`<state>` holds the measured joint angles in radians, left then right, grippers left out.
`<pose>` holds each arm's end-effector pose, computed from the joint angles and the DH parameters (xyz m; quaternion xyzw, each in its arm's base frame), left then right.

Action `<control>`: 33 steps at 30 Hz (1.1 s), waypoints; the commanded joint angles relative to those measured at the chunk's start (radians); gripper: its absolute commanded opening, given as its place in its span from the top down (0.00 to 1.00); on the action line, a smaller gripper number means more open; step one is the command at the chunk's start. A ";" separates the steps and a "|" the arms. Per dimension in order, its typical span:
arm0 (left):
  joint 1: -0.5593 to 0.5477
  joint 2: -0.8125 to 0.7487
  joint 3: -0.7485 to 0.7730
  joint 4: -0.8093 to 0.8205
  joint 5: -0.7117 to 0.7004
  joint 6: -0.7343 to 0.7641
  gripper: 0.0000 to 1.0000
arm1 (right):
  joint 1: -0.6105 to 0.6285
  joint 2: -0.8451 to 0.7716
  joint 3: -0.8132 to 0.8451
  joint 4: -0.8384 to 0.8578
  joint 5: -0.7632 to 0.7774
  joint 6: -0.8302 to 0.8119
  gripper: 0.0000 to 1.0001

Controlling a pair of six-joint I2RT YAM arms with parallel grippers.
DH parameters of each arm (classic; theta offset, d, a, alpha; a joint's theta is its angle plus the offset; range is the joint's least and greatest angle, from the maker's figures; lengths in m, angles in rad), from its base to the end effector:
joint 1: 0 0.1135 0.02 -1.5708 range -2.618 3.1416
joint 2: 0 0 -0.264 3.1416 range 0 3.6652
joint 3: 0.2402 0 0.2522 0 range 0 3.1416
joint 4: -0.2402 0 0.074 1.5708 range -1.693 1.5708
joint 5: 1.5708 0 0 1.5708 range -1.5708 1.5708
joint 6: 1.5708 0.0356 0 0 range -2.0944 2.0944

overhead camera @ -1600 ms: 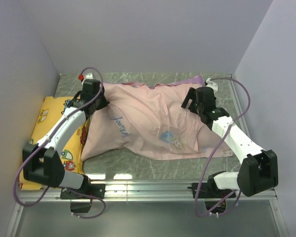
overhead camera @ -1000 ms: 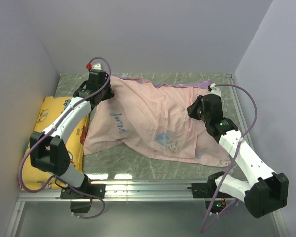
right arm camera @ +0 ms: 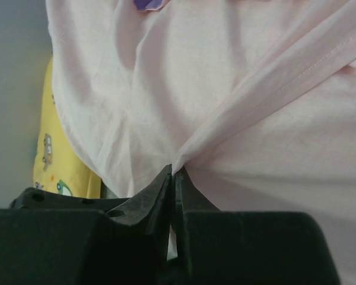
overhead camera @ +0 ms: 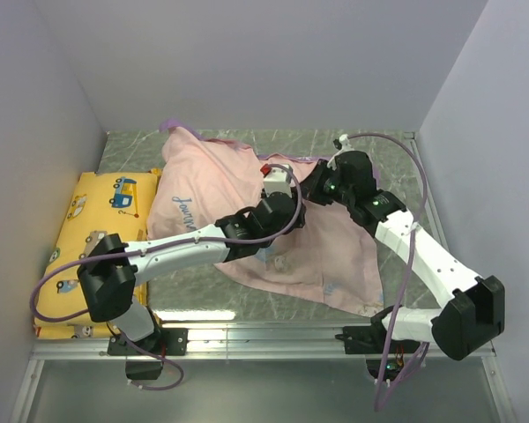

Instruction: Remove the pillowcase from the pillow

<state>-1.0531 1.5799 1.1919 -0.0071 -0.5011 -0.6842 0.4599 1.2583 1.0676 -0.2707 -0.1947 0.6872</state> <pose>0.1975 -0.3122 0.2998 0.0127 0.8177 -0.2769 0.5045 0.2553 0.1341 0.3287 0.0451 0.8464 0.3538 0.3955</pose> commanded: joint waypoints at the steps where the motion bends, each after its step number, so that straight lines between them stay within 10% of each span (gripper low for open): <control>1: -0.005 0.017 0.054 -0.019 -0.114 -0.041 0.54 | 0.017 -0.063 0.009 0.045 -0.051 0.000 0.83; 8: -0.005 -0.020 0.032 -0.063 -0.169 -0.071 0.96 | 0.014 -0.125 -0.037 -0.013 0.066 -0.057 0.48; 13: -0.005 -0.050 0.015 -0.074 -0.192 -0.075 0.93 | 0.016 -0.224 -0.089 -0.085 0.242 -0.089 0.31; 25: 0.005 -0.035 0.063 -0.123 -0.197 -0.054 0.93 | 0.095 -0.174 -0.184 -0.068 0.432 -0.175 0.28; 26: 0.010 -0.034 0.069 -0.134 -0.197 -0.057 0.94 | 0.095 -0.160 -0.176 -0.074 0.463 -0.178 0.30; 30: 0.109 -0.093 0.037 -0.174 -0.160 -0.063 0.99 | 0.068 -0.135 -0.169 -0.151 0.611 -0.172 0.89; 33: 0.223 -0.164 -0.009 -0.198 -0.110 -0.066 0.99 | -0.013 -0.163 -0.213 -0.170 0.626 -0.158 0.99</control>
<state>-0.9619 1.5368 1.2037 -0.1478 -0.5770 -0.7544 0.5190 1.1130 0.8654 -0.3756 0.3042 0.5293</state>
